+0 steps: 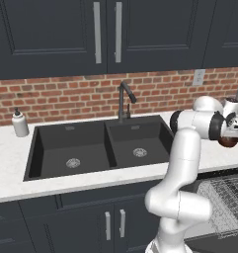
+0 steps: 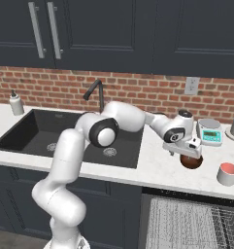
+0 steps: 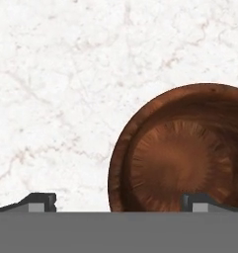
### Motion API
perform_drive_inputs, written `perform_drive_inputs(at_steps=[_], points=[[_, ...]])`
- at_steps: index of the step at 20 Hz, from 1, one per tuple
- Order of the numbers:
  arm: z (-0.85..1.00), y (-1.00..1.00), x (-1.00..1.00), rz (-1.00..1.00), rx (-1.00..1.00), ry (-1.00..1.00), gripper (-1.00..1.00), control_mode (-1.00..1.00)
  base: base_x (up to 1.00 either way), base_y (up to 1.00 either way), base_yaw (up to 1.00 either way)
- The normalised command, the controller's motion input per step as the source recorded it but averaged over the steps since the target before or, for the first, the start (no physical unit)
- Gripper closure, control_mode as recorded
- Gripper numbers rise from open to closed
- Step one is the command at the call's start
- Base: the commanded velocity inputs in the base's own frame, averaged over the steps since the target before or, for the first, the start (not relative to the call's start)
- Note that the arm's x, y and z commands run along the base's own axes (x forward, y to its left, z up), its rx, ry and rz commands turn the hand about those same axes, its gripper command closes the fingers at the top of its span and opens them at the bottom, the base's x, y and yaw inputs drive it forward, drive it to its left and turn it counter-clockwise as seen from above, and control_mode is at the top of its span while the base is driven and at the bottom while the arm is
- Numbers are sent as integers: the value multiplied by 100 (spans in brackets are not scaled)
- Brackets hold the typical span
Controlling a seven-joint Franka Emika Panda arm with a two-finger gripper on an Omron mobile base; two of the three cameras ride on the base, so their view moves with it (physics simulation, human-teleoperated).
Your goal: Pick up the cup and bowl from the counter, place them in the dishwasher, and close the dishwasher door.
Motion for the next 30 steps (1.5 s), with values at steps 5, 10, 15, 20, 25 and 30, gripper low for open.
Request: perform_drive_inputs(at_steps=[5,10,15,20,25,30], points=[[-36,0,3,0,0,0,-100,-100,0,0,0],[-14,0,0,0,1,0,-100,-100,0,0,0],[0,0,0,0,0,0,100,-100,0,0,0],[0,0,0,0,0,0,100,-100,0,0,0],[0,2,-18,3,0,-1,100,-100,0,0,0],[0,30,-71,17,0,-7,100,-100,0,0,0]])
